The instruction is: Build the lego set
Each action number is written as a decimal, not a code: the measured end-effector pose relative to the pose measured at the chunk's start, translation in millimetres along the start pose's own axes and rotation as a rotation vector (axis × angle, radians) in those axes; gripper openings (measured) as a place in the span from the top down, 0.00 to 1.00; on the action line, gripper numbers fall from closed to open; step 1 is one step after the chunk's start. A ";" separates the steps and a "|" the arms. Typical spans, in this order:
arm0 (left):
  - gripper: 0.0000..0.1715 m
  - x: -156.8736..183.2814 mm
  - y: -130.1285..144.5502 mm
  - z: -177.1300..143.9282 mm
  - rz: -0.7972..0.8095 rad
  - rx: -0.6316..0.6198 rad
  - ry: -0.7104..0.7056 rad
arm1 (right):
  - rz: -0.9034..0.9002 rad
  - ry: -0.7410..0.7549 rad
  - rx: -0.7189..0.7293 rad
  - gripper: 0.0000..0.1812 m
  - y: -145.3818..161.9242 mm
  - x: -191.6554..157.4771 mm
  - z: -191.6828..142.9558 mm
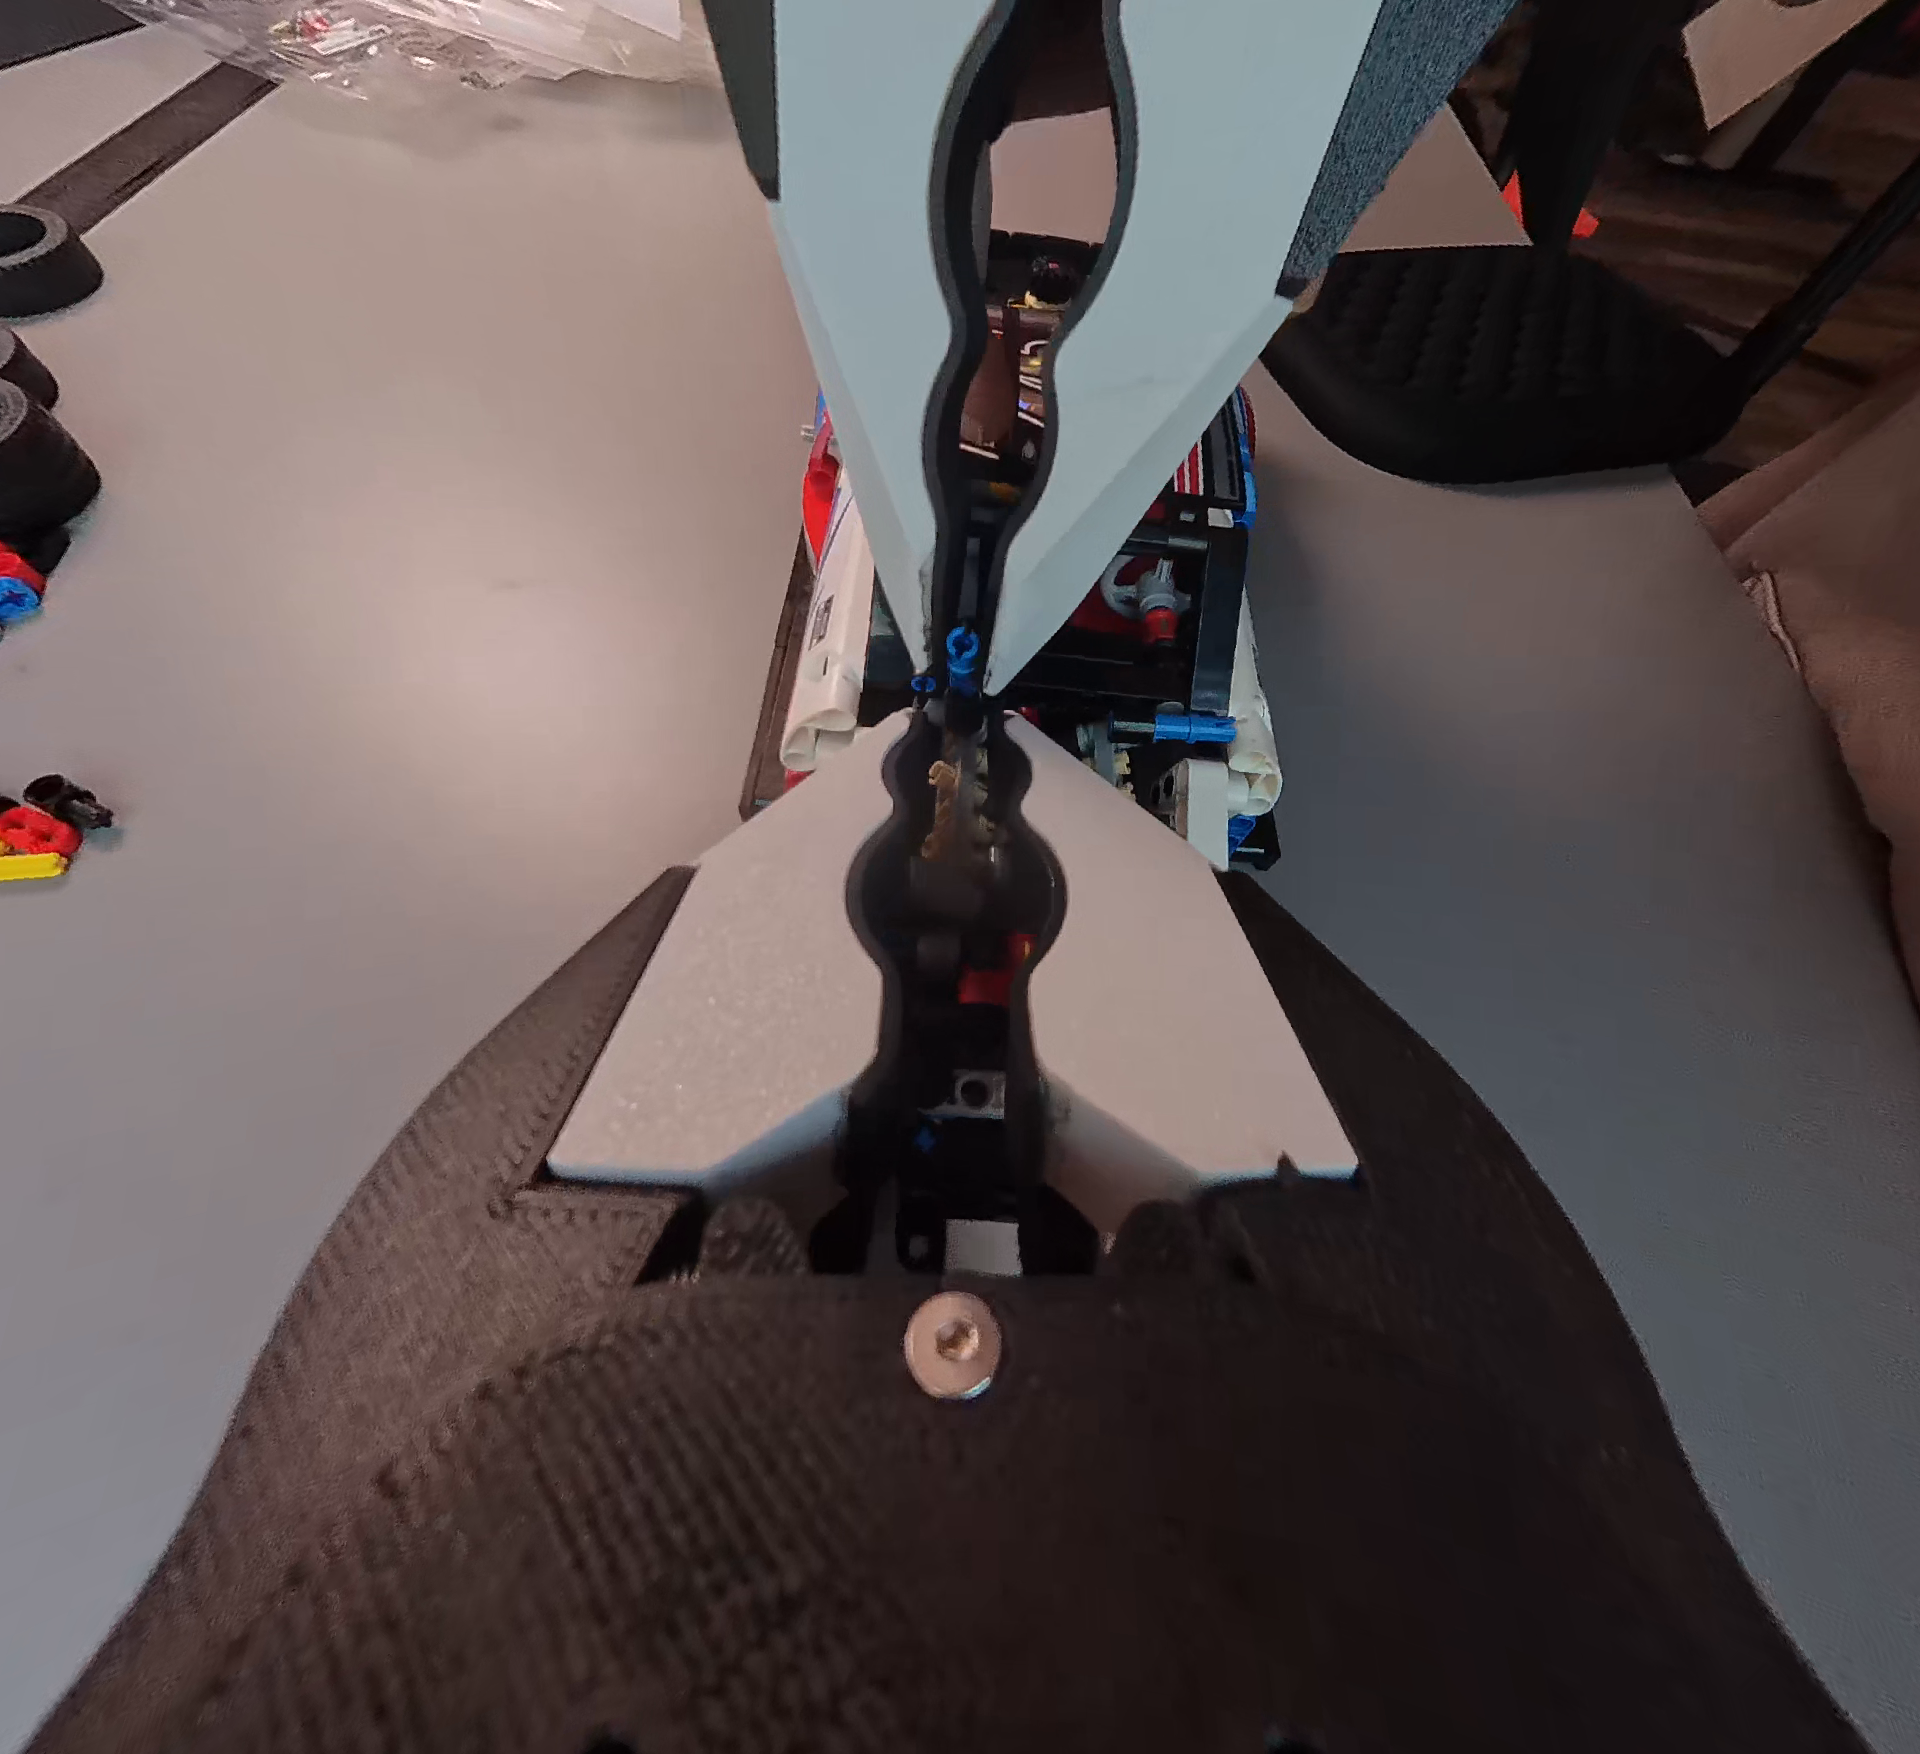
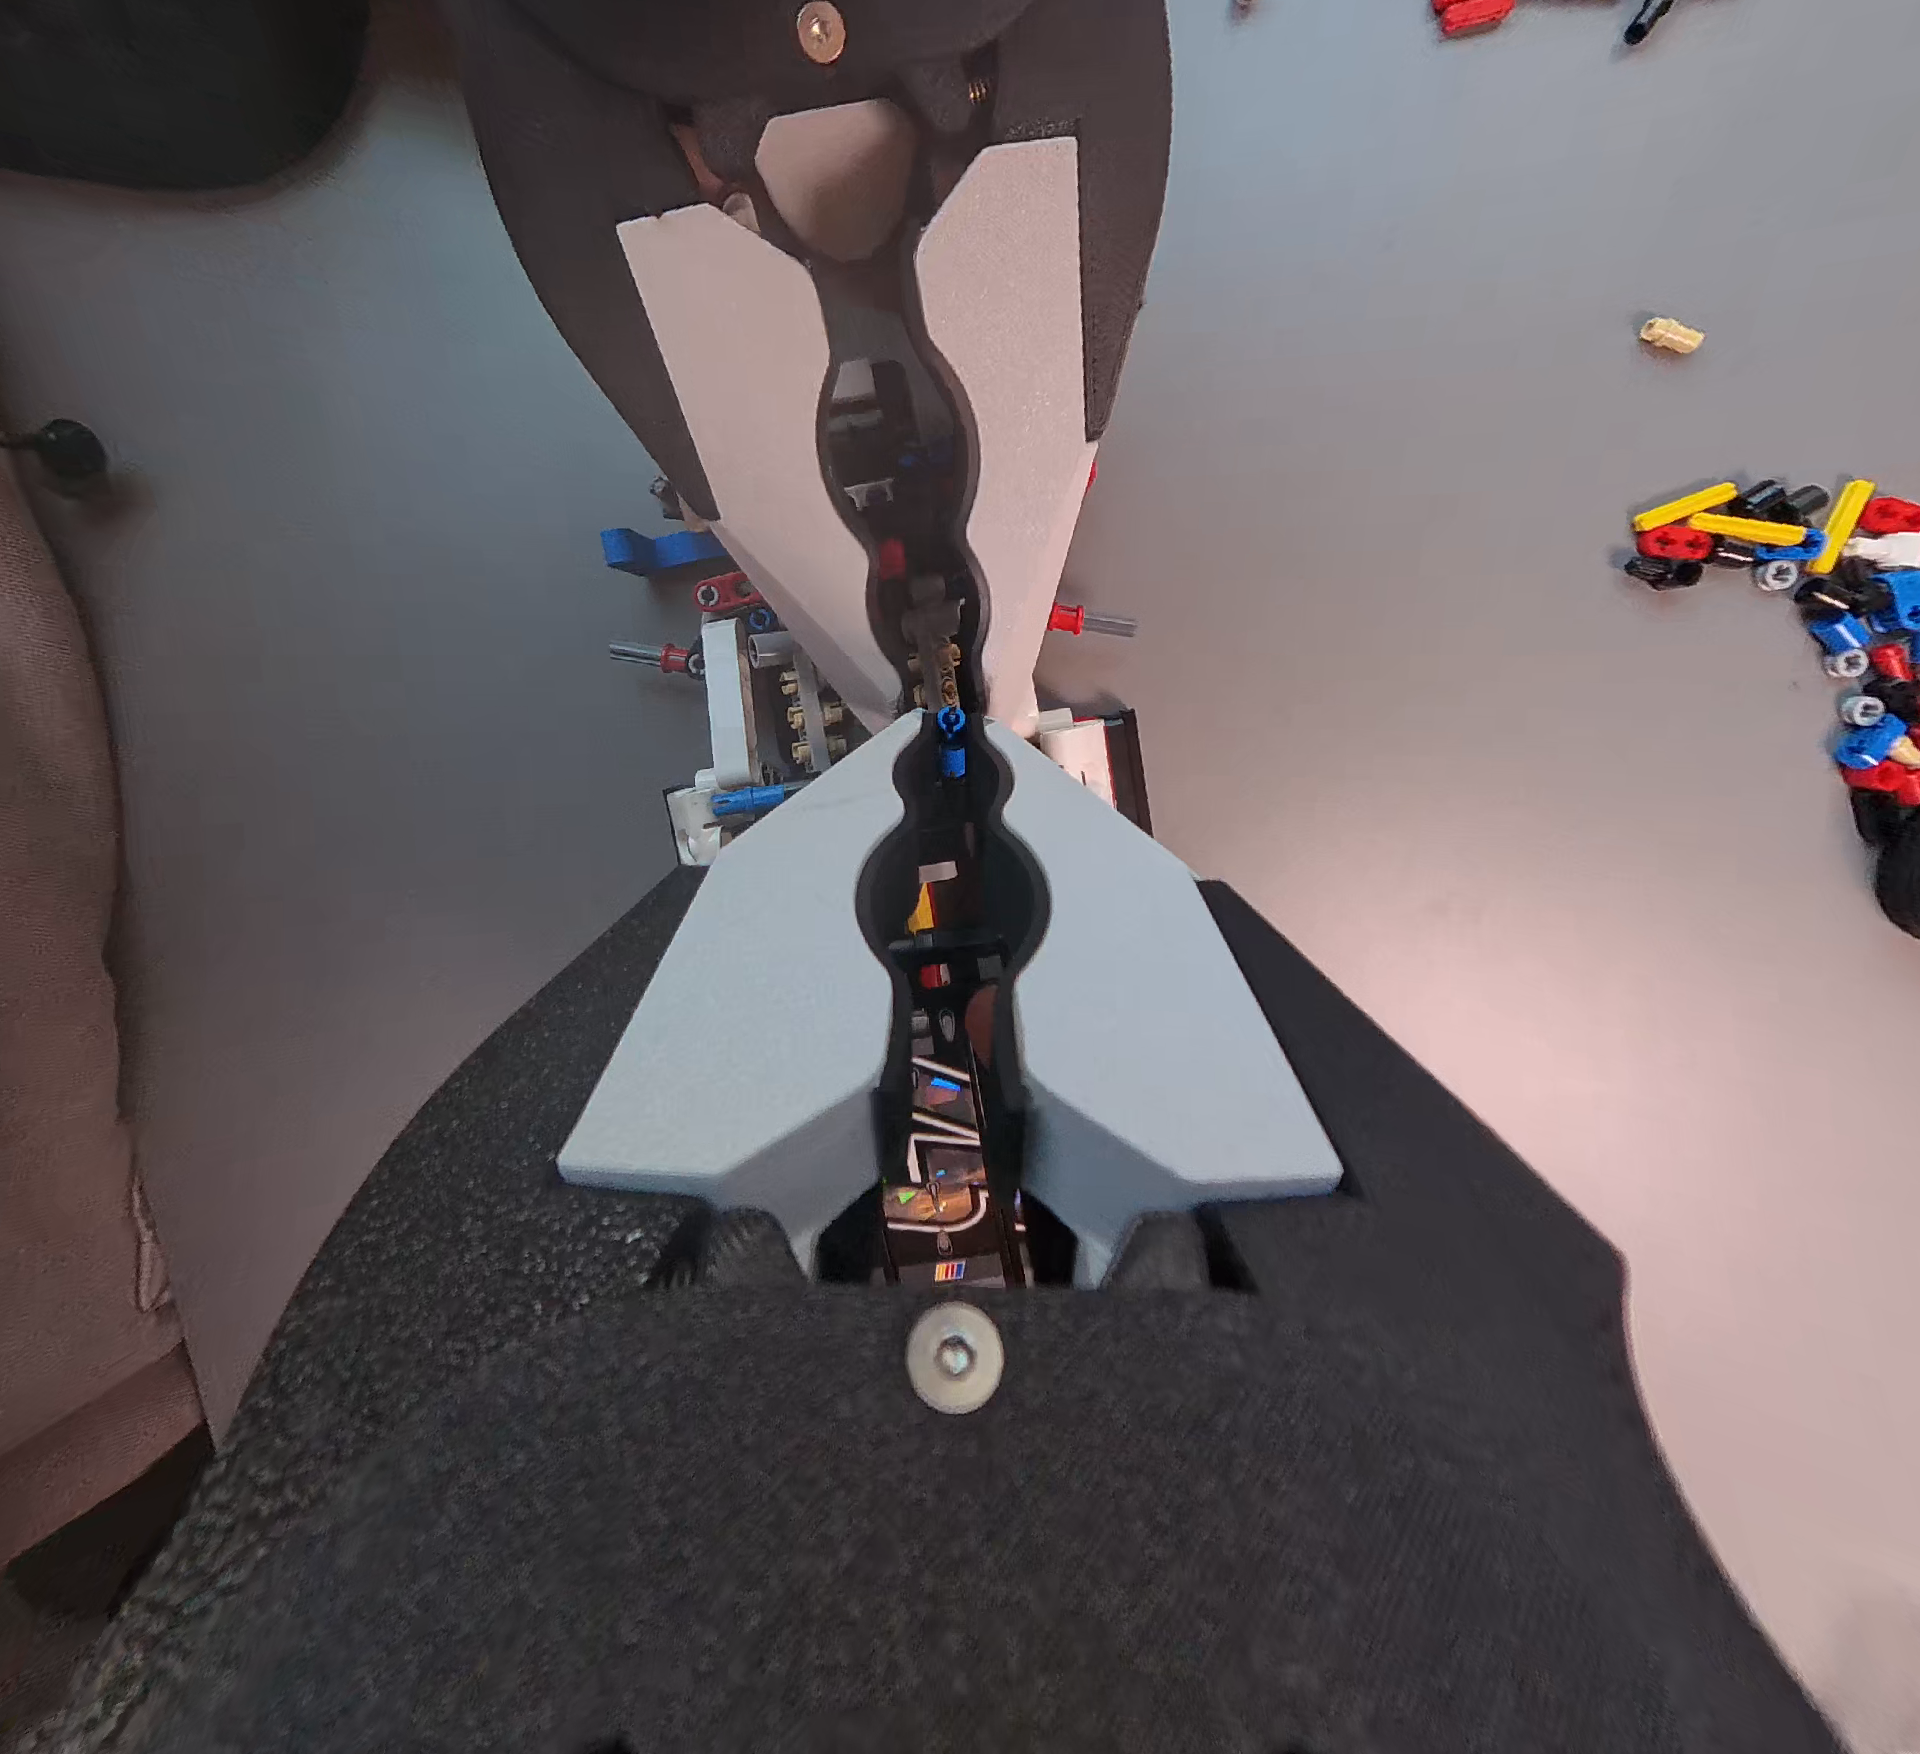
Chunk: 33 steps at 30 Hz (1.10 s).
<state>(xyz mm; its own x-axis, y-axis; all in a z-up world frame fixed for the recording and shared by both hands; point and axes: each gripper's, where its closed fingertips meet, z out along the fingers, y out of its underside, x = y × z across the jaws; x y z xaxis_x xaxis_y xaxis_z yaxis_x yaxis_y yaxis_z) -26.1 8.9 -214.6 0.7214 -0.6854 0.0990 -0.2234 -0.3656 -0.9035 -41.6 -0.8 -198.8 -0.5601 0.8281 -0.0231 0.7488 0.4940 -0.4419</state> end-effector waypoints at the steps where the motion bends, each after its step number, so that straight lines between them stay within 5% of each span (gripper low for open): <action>1: 0.95 -0.4 -0.2 0.3 -0.003 0.000 -0.005 | 0.004 0.002 0.012 0.99 -0.2 0.8 -2.5; 17: 0.95 2.8 -3.4 6.1 -0.027 -0.043 -0.008 | 0.108 -0.081 0.356 0.99 8.1 2.6 -33.5; 33: 0.97 3.6 -3.3 4.6 -0.019 -0.014 -0.045 | -0.077 -0.032 0.165 0.99 1.2 0.5 -9.0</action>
<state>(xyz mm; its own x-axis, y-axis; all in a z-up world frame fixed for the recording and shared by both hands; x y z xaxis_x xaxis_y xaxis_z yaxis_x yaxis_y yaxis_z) -19.8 10.5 -213.2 0.7541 -0.6497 0.0967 -0.2188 -0.3872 -0.8956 -37.8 2.6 -191.3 -0.6264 0.7794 -0.0109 0.6362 0.5031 -0.5849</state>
